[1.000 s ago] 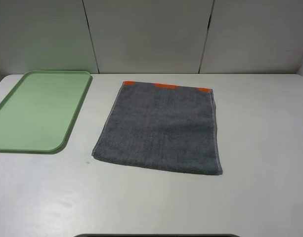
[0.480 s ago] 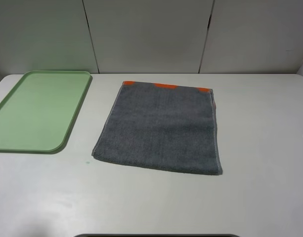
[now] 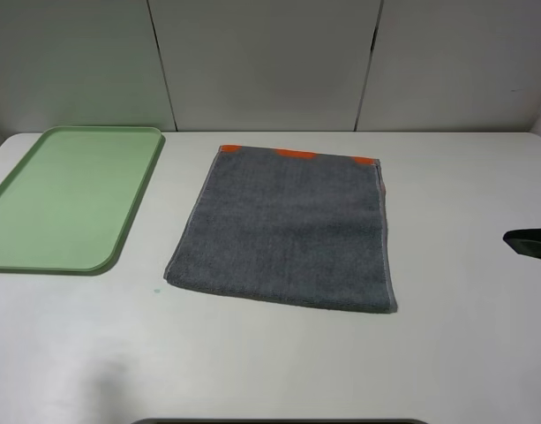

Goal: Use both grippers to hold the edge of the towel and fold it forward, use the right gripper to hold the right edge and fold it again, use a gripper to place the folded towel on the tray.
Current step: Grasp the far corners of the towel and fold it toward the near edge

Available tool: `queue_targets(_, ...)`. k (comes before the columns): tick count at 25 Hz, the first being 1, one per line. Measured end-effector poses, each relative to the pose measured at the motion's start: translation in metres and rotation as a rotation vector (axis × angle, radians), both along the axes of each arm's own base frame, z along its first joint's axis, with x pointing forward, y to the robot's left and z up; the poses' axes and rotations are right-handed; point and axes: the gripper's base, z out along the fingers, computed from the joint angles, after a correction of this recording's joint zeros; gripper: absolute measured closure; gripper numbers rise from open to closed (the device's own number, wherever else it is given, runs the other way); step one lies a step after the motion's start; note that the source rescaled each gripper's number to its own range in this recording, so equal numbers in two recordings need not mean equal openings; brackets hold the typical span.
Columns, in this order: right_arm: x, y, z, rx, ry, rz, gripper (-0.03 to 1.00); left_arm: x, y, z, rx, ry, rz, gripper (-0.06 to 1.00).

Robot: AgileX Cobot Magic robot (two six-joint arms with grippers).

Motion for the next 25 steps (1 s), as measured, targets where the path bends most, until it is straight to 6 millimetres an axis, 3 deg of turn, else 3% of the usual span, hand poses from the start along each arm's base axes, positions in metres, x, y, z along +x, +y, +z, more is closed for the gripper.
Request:
queue_targets(8, -0.001, 0.006, 0.001, 0.085, 0.026, 0.006, -0.03, 0.027, -0.022, -0.015, 0.086, 0.032, -0.080, -0.04)
queue_targets(25, -0.004, 0.010, 0.001, 0.136, 0.060, 0.015, -0.03, 0.079, -0.071, -0.068, 0.153, 0.095, -0.340, -0.04)
